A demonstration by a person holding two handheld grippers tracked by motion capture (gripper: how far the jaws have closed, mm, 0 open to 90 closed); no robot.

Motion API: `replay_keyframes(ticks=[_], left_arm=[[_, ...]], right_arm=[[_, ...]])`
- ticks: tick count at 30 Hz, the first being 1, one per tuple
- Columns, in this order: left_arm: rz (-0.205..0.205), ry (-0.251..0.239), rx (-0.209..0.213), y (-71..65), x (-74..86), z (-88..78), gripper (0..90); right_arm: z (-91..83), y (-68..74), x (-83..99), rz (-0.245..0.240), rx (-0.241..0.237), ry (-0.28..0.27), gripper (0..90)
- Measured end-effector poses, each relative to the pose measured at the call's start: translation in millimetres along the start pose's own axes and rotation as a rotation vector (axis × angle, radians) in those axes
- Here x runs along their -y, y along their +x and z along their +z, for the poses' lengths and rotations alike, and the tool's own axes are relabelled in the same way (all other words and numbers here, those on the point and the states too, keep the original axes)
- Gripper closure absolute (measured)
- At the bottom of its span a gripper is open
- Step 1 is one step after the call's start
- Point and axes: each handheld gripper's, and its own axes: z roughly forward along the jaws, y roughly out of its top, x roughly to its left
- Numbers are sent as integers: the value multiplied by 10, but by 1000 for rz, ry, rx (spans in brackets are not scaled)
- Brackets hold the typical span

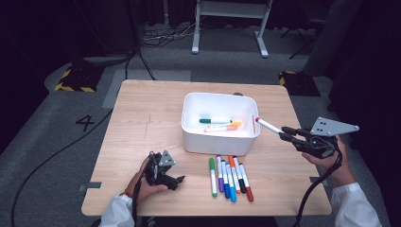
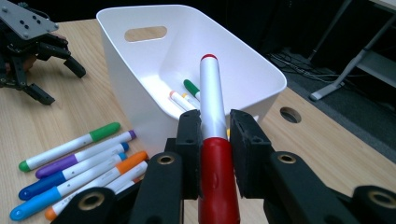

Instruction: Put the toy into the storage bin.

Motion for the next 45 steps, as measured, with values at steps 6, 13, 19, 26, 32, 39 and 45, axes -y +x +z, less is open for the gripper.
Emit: replay_keyframes(ticks=[6,13,19,26,32,39,45], left_arm=[[1,0,0,1,0,0,90],[2,0,-2,2,0,-1,90],[1,0,0,1,0,0,90],[2,0,3,4,-3,3,88],[2,1,4,4,-4,4,87],[2,1,3,3,-4,4,87],[2,2,-2,0,-3,2,88]], right_arm=[[219,-55,-168,-7,-47,2,748],[559,-84,-337,-22,-101,38,748],[862,-73,-471,-40,-142,85,748],[1176,2,-585,-82,-197,143,747],[1456,46,-642,-86,-235,196,747],[1707,123,-679,-121,-267,272,747],[1807,168,-680,-137,-297,306,747]])
